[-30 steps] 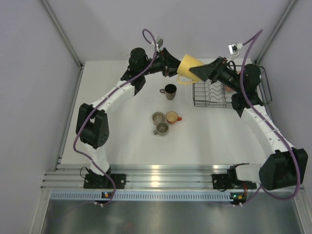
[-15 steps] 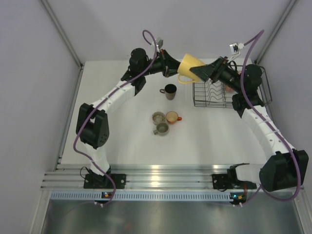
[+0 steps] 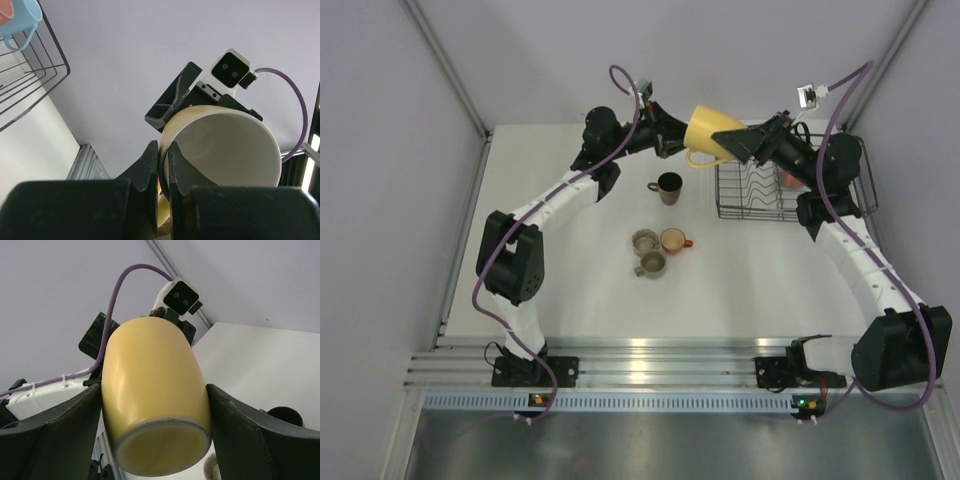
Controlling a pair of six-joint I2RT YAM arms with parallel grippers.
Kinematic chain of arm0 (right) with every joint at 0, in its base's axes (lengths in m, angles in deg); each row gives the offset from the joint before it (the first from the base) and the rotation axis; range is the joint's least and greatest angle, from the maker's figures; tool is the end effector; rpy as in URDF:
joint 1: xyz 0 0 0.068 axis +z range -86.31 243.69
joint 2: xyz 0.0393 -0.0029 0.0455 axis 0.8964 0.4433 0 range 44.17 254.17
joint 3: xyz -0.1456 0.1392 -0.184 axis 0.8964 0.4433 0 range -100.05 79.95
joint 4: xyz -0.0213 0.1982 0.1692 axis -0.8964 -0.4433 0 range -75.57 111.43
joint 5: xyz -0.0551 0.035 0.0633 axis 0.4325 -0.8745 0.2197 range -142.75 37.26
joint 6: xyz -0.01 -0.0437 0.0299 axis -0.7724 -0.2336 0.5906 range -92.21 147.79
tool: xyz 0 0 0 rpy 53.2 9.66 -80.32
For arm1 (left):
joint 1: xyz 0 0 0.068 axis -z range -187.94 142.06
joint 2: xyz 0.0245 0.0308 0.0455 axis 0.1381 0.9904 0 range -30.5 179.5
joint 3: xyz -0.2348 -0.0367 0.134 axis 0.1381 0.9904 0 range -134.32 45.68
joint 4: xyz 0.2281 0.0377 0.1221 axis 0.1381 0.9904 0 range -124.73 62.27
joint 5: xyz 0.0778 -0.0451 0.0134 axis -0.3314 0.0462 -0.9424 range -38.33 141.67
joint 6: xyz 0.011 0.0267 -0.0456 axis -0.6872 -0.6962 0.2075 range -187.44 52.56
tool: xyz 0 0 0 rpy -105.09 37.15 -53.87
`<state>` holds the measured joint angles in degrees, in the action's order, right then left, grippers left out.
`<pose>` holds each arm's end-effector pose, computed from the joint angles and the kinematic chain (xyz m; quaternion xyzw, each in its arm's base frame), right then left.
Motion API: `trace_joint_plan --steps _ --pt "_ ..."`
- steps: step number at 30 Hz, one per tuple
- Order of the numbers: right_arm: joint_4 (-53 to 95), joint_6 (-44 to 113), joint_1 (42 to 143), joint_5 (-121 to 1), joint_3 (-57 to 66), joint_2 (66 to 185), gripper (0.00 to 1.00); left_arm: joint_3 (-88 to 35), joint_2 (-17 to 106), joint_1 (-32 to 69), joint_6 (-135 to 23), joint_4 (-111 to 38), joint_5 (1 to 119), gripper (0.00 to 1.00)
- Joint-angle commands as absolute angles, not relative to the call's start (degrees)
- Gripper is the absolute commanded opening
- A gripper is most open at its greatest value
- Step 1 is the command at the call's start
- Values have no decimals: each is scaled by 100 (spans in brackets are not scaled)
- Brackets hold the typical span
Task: Load the cups into the dish rack
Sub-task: Pass the cup from the left arm to the right
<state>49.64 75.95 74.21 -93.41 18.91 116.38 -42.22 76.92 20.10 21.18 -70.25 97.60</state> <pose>0.2788 0.0754 0.4059 -0.0847 0.6178 0.5495 0.5560 0.3808 -0.2317 0.3673 -0.0105 0.6356 -0.7491 0.1863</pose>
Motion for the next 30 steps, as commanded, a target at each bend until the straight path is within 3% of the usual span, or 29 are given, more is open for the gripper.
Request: trace_joint_plan --steps 1,11,16,20,26,30 --pt "5096 7754 7450 -9607 1939 11765 32 -4511 7506 2256 2431 -8227 9816 0" --pt "5421 7938 7555 -9783 1948 11879 34 -4687 7664 2388 2440 -8227 9798 0" --pt "5430 7938 7599 -9792 1930 11923 0 -4696 7673 2432 2388 -8227 9825 0" --pt "5281 7825 7590 -9626 2018 11835 0 -4670 7673 2423 2379 -8227 9825 0" --pt "5070 7684 7485 -9344 2088 11677 0 -4529 7594 2423 2414 -8254 9754 33" --pt "5017 7657 7353 -9265 2097 11642 0 -4503 7585 2423 2414 -8263 9755 41"
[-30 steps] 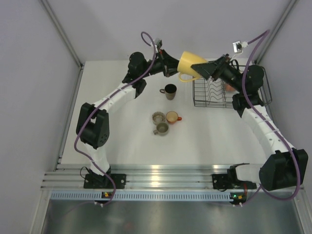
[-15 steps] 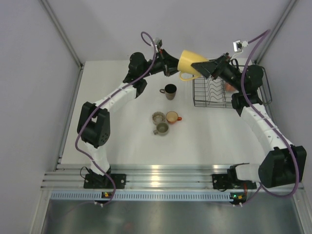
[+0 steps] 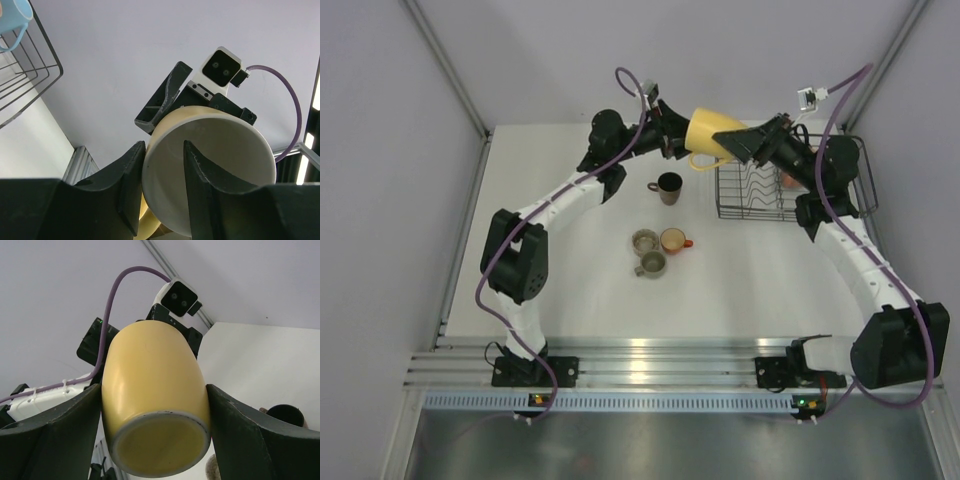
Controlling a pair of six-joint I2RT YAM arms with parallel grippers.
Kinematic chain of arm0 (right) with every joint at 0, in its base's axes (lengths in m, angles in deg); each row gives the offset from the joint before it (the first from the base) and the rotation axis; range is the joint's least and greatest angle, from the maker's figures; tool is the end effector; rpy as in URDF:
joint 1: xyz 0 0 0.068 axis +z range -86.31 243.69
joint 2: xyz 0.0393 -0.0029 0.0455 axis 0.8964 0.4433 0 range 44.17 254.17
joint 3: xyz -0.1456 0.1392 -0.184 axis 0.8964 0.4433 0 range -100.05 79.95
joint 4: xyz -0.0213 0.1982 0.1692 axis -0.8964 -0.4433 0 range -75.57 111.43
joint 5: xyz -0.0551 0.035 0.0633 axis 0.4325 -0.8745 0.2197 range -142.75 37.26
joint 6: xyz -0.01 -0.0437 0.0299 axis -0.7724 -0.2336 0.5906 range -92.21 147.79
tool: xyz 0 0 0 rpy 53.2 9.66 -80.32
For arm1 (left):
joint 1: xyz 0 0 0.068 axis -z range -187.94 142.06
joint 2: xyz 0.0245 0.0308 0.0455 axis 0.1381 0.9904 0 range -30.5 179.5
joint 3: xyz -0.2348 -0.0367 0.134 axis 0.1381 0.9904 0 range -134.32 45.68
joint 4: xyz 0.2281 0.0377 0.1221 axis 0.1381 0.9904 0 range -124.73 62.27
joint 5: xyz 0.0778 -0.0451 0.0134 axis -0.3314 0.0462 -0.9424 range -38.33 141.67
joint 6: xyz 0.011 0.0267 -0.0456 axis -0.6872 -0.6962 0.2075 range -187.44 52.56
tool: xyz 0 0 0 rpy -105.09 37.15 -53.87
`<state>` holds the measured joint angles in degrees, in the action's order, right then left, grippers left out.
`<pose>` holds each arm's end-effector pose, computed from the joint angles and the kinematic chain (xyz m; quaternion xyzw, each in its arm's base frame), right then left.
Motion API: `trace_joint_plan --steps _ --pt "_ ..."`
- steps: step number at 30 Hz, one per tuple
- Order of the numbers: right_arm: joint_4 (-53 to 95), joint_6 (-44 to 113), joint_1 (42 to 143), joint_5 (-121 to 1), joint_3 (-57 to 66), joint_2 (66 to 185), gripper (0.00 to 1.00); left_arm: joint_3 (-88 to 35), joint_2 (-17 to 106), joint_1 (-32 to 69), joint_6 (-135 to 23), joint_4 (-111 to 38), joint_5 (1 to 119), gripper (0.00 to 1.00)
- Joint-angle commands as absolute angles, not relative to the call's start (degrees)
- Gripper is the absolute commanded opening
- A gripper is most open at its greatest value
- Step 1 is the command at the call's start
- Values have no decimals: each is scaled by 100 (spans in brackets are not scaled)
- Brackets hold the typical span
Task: Load the cups into the dish rack
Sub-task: Pass the cup from the left arm to the right
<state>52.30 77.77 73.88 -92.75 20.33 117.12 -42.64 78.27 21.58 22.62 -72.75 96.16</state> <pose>0.2827 0.0741 0.3984 -0.0705 0.6162 0.5549 0.5545 0.3796 -0.2435 0.3641 -0.0119 0.6262 -0.7579 0.1825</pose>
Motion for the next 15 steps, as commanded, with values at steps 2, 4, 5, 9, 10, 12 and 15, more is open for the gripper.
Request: trace_joint_plan --steps 2,4,5,9,10,12,15 --pt "5008 7657 7274 -9256 2088 11624 0 -4485 7576 2423 2414 -8271 9746 42" --pt "4999 7657 7230 -9273 2088 11633 0 -4441 7567 2415 2414 -8333 9720 44" --pt "4999 7666 7160 -9274 2088 11616 0 -4432 7559 2414 2414 -8350 9711 46" --pt "4999 7675 6984 -9317 2106 11545 0 -4292 7532 2344 2484 -8482 9667 47" --pt "4999 7683 6940 -9326 2123 11528 0 -4266 7515 2292 2475 -8482 9658 47" --pt "4999 7692 6826 -9344 2167 11475 0 -4239 7506 2248 2467 -8482 9667 47" --pt "5017 7727 6659 -9353 2220 11405 0 -4152 7497 2204 2440 -8482 9658 47"
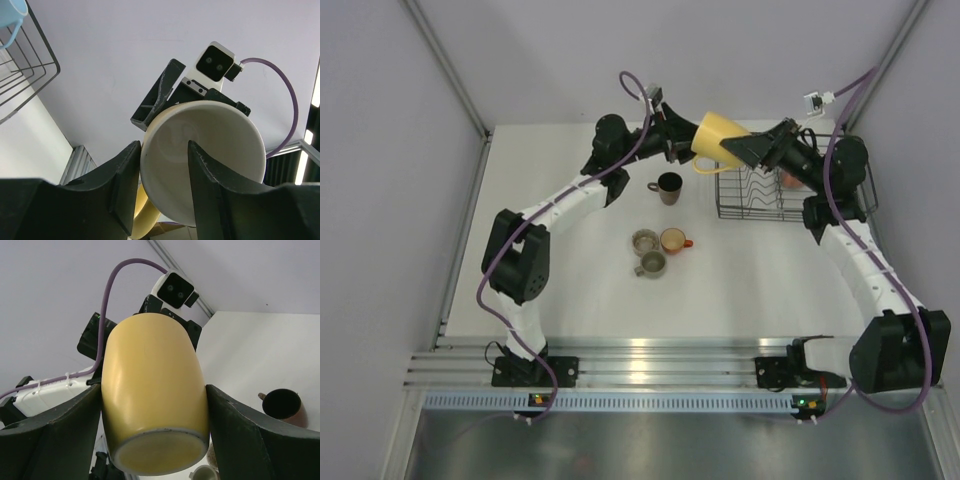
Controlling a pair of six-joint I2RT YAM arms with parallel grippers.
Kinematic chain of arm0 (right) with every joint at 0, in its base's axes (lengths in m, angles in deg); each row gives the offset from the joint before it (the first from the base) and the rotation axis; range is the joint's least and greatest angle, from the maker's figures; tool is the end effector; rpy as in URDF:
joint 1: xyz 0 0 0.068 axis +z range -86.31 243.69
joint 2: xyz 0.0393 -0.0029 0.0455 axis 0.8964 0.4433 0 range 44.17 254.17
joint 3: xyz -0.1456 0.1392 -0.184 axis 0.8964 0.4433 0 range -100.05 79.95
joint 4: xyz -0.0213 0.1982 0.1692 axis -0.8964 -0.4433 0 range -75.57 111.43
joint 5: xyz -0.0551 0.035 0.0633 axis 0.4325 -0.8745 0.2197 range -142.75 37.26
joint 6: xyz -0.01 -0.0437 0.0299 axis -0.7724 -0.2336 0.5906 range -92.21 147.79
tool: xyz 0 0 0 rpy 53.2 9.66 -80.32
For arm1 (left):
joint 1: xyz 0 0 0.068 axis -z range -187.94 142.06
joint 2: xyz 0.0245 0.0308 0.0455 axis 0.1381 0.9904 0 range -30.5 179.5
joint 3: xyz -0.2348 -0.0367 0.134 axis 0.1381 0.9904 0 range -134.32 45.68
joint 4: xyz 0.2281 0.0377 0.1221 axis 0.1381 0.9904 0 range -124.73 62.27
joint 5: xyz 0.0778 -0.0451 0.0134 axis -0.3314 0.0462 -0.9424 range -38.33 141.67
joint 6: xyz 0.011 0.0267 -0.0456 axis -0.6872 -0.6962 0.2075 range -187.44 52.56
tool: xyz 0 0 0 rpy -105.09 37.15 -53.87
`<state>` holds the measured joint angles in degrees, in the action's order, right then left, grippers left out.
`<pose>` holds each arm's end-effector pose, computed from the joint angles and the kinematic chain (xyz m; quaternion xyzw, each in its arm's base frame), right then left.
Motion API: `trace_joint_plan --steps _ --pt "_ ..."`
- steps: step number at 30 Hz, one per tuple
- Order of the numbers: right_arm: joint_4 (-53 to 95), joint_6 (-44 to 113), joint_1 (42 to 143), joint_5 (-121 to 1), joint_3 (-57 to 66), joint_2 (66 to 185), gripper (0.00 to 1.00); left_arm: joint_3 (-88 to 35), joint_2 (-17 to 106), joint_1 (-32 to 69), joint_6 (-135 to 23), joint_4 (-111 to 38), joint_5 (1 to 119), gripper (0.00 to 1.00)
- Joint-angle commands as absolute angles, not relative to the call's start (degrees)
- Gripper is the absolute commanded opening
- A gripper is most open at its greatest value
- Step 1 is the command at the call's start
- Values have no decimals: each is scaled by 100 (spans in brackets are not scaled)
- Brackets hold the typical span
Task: Load the cups into the dish rack
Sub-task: Pass the cup from the left arm to the right
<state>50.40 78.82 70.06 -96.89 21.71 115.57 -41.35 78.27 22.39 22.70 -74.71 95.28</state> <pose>0.2793 0.0562 0.3935 -0.0650 0.6309 0.5538 0.5395 0.3757 -0.2482 0.3597 -0.0104 0.6217 -0.7611 0.1845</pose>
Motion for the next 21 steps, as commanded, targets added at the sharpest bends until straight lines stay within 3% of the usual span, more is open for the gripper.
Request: trace_joint_plan --steps 1,3,8,16,21 --pt "5034 7745 6624 -9361 2229 11387 0 -4125 7497 2195 2431 -8482 9649 47" --pt "5043 7771 6536 -9388 2247 11369 0 -4098 7523 2195 2431 -8491 9640 47" --pt "5314 7964 6500 -9388 2369 11440 0 -4204 7567 2212 2423 -8491 9632 34" --pt "5465 8044 6501 -9414 2414 11536 0 -4441 7708 2274 2458 -8491 9667 34" --pt "5483 8061 6501 -9493 2413 11589 0 -4573 7866 2300 2589 -8649 9640 18"
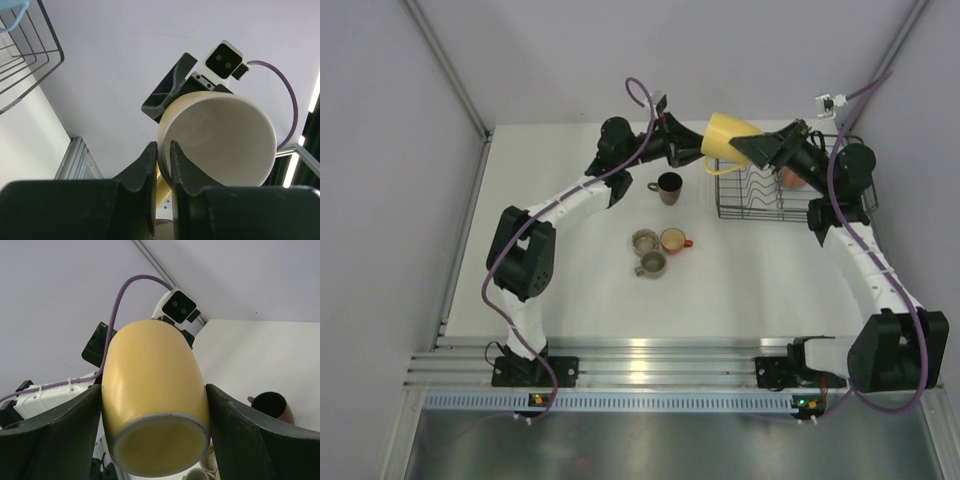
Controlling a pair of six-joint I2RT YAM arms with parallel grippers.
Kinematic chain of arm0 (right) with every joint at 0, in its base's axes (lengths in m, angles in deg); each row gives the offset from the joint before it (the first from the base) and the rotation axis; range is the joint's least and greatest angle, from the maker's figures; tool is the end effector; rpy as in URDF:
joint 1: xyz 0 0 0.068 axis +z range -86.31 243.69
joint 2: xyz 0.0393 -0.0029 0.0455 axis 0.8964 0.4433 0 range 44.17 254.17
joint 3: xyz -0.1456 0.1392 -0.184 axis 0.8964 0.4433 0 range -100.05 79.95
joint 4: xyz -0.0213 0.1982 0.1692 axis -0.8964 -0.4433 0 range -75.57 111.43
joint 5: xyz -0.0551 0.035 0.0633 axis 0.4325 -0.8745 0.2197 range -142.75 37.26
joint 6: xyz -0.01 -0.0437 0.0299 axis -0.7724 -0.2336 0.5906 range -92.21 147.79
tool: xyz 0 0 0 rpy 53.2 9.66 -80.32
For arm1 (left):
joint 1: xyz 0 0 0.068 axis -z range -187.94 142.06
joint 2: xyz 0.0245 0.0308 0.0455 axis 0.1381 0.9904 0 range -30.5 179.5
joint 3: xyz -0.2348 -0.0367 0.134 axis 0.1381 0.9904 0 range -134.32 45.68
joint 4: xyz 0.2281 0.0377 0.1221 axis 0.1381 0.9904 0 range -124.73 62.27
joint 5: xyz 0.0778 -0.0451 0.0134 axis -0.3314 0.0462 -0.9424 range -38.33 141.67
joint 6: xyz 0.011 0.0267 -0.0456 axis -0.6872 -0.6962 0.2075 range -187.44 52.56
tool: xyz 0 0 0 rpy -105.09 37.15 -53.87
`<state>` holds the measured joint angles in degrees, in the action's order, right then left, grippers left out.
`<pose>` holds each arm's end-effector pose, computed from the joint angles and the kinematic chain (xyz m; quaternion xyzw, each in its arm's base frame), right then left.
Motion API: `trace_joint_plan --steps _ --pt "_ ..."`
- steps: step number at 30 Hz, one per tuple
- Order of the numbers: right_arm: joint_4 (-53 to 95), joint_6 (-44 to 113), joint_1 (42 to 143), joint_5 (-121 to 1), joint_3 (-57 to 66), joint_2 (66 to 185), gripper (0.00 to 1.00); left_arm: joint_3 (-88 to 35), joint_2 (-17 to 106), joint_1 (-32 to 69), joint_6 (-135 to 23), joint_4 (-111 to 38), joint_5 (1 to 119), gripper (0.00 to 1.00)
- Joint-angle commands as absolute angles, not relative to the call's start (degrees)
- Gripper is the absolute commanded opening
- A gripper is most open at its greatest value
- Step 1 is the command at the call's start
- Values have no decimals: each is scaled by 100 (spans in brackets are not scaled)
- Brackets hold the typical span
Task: Load the cups into the dish rack
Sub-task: Pass the cup from the left arm to the right
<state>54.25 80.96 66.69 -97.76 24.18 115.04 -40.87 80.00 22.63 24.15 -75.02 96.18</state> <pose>0.2784 0.0398 0.3872 -0.0491 0.6245 0.5504 0.5519 0.3801 -0.2534 0.3441 -0.0205 0.6319 -0.7582 0.1595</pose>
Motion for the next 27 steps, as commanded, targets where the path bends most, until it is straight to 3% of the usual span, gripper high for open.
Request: trace_joint_plan --steps 1,3,10,14,27 --pt "5544 8096 6501 -9519 2414 11624 0 -4634 7884 2318 2650 -8675 9632 12" --pt "5623 8132 6509 -9555 2414 11651 0 -4678 7954 2361 2730 -8789 9570 0" --pt "5703 8193 6623 -9660 2422 11721 5 -4714 8086 2450 2985 -9290 9307 0" --pt "5729 8228 6702 -9678 2501 11747 28 -4740 8095 2458 3108 -9510 9131 0" --pt "5817 8255 6878 -9766 2528 11932 57 -4828 8095 2537 3205 -9590 9078 0"
